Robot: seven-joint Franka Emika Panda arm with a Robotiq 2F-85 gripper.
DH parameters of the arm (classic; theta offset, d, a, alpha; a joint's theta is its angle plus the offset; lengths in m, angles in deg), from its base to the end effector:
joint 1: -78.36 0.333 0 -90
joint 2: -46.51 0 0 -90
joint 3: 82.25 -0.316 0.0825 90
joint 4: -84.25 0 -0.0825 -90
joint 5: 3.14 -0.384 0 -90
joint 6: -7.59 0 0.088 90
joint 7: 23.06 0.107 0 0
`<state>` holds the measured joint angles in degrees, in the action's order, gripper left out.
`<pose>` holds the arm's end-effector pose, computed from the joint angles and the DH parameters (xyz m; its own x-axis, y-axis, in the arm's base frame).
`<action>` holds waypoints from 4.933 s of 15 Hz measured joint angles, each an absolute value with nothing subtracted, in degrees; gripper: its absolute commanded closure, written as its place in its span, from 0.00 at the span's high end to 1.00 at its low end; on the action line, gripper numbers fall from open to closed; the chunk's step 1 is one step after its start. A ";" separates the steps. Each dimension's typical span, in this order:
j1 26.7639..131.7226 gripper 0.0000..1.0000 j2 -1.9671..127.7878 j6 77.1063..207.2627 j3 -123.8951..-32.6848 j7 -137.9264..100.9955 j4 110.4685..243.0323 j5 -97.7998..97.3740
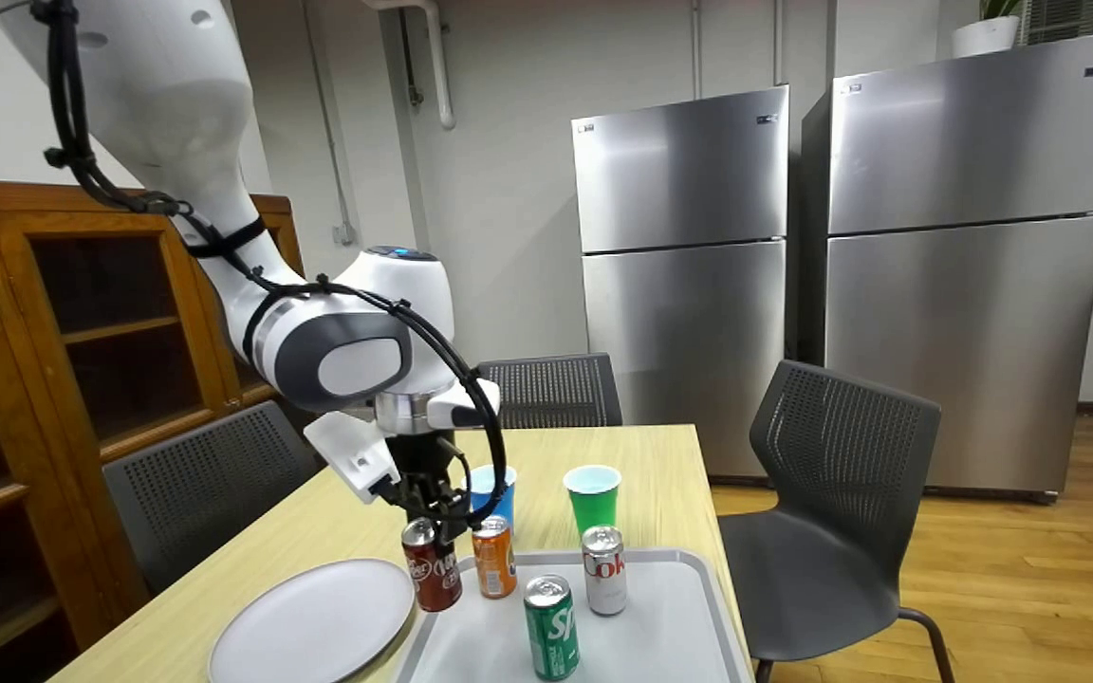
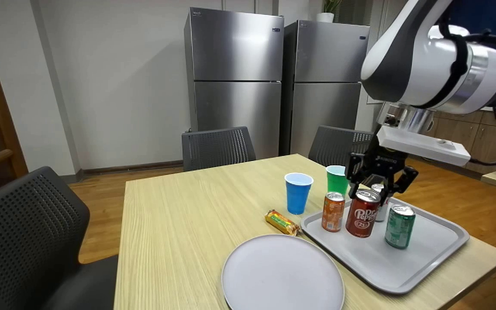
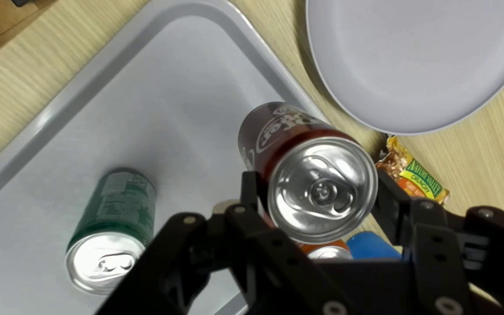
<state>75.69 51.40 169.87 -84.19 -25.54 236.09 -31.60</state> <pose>0.4285 -0.0296 0.2202 0.9022 -0.4273 0.0582 -0.4104 -0.8922 -0.1885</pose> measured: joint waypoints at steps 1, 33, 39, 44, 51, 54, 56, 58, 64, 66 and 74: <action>75.03 0.39 51.62 169.62 -83.62 -26.53 235.88 -31.63; 70.93 1.00 64.98 166.53 -83.25 -35.65 227.78 -24.30; 70.58 1.00 62.77 166.50 -83.46 -37.27 227.29 -23.24; 70.61 1.00 58.15 166.42 -83.30 -37.99 228.22 -17.32; 72.45 1.00 48.63 165.65 -84.17 -43.20 233.27 -16.35; 74.84 1.00 44.32 165.14 -84.14 -43.26 236.26 -16.40; 76.38 1.00 41.50 164.69 -84.05 -42.55 238.17 -16.35; 77.57 1.00 38.90 164.31 -84.04 -40.37 240.05 -15.44; 78.76 1.00 33.75 160.15 -85.56 -26.61 243.38 -6.24; 79.06 1.00 32.76 158.32 -86.49 -23.24 243.07 -4.60; 80.32 1.00 29.31 153.54 -88.96 -15.96 243.02 -3.13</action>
